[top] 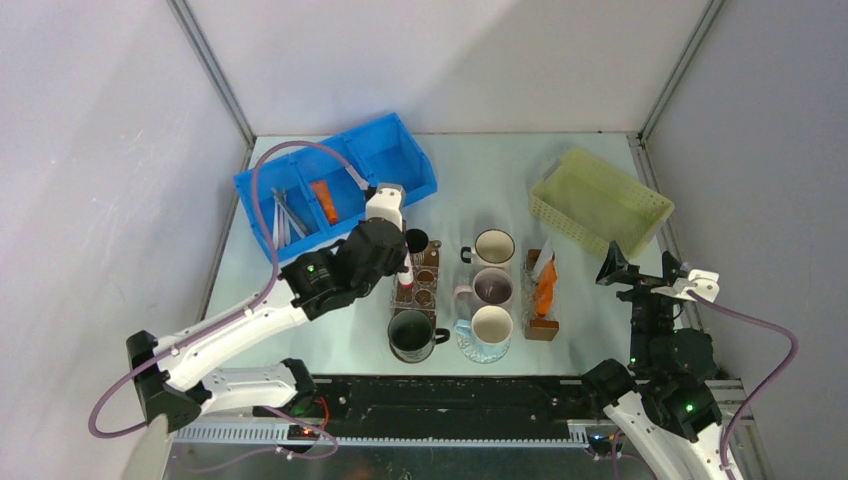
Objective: Prepare toiletry sets of a toothbrush and toothpaste on the tray
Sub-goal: Place the toothpaste in the toothpaste holder.
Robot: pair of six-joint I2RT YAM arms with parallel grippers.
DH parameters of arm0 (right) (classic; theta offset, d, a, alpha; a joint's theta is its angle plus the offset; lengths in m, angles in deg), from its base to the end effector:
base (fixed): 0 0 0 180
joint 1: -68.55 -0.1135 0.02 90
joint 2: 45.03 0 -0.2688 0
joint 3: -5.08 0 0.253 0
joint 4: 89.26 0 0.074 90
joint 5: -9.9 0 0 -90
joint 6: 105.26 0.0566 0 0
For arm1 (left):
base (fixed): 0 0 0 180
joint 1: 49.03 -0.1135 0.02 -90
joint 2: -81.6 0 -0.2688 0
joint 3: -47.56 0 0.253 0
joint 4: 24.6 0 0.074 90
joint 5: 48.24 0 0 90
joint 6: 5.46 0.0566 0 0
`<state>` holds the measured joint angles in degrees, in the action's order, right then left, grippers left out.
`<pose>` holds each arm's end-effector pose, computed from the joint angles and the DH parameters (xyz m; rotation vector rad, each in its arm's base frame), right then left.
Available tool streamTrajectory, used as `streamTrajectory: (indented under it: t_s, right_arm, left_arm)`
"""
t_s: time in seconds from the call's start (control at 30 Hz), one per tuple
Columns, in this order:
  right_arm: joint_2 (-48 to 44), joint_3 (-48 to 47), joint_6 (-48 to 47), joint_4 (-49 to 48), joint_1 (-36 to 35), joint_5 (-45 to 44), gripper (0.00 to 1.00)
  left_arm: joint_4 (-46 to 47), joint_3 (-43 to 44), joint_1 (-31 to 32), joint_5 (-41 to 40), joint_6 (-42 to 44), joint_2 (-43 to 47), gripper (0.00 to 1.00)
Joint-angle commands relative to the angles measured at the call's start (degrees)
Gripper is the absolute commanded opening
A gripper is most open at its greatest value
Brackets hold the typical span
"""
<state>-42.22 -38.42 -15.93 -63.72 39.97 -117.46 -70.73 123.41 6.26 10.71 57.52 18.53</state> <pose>0.0675 -0.0023 0.3227 0.2180 1.3440 -0.0162 0.1648 -0.1867 0.3418 0.2031 2.0647 -0.2987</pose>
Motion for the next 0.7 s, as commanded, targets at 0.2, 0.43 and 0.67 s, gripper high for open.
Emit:
streamTrajectory:
  t_s: [0.2,0.43,0.67]
  right_arm:
    - [-0.4,0.3,-0.7,-2.0,0.1,-0.3,0.99]
    - [-0.5,0.4,-0.6,-2.0,0.1,-0.1,0.99]
    - [-0.7,0.5,-0.6,-2.0,0.1,-0.1,1.0]
  left_arm:
    - [5.9,-1.9,2.2,-6.2,-1.2,0.8,0.0]
    - [8.2,-4.4,3.8,-9.1,-1.2,0.8,0.0]
    - [10.6,-7.4,4.4,-10.8,-1.9,1.1,0.0]
